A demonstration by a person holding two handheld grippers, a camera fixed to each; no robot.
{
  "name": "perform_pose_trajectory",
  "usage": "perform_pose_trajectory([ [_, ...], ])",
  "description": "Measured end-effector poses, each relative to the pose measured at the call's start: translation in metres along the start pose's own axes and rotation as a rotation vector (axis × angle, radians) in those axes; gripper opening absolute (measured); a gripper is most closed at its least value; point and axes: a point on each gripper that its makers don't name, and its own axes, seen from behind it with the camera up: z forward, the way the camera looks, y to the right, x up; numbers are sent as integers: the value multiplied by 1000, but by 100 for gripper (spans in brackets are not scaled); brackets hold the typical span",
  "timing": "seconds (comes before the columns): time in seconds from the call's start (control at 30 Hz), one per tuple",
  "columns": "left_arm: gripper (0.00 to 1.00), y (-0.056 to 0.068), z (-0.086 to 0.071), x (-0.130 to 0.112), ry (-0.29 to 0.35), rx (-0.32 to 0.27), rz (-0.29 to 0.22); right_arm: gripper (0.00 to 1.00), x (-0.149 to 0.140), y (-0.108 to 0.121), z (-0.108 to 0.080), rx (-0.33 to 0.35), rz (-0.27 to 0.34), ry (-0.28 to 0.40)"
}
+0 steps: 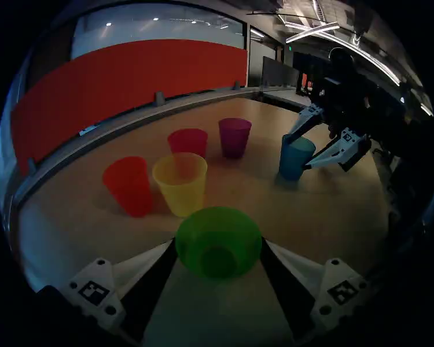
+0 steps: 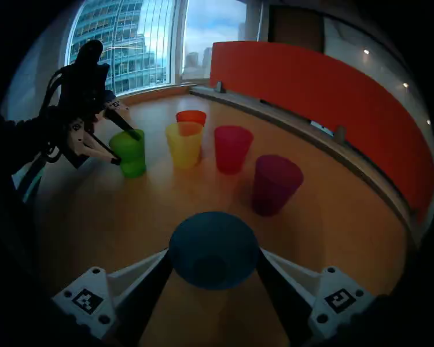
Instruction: Pour water
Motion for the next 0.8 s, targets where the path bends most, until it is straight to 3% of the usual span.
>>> perform_pose_trajectory([
  [0.33,98,-4,-12,-11,-8,24,-5,100,-5,-2,-9,-11,11,2],
  [0.8,98,-10,-48,-28,19,100,-51,100,-19,-4,-42,-61,49,28],
])
